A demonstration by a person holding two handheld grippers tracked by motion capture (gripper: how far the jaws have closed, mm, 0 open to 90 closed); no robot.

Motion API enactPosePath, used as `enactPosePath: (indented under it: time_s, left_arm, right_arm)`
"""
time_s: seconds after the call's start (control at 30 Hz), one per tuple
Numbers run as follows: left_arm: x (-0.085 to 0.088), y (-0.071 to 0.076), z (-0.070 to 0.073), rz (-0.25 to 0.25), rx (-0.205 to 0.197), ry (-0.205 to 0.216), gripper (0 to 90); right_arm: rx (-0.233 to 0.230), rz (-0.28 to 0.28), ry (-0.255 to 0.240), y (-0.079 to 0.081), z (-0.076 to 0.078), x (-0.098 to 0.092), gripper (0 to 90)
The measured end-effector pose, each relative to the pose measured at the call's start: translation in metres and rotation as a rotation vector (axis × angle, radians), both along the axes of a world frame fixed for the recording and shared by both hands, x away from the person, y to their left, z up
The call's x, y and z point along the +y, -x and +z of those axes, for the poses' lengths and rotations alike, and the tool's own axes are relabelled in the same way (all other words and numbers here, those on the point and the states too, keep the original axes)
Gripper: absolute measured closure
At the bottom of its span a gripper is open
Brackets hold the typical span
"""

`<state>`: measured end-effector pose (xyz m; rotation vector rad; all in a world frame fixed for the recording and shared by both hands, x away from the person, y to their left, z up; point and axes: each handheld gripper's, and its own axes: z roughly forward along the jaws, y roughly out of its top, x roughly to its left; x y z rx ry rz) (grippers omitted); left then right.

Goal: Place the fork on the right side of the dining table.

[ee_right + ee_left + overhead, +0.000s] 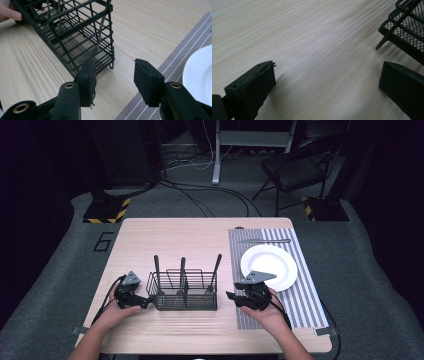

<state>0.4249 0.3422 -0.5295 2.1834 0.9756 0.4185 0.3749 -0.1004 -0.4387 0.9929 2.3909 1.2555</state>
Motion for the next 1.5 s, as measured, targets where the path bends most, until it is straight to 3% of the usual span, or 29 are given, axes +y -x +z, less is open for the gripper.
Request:
enactPosePath:
  time_s: [0.8,1.17,1.5]
  left_arm:
    - [0.000,0.000,0.000,0.000,0.000,0.000,0.2]
    - [0.000,0.000,0.000,0.001,0.000,0.000,0.2]
    - [0.000,0.000,0.000,0.000,0.000,0.000,0.2]
  right_arm:
    - [0.018,-0.032,-0.033,-0.023,0.043,0.001,57.0]
    - [-0.003,-0.014,-0.041,-0.033,0.060,0.008,60.2]
    - [0.000,0.002,-0.042,-0.043,0.067,0.021,62.2]
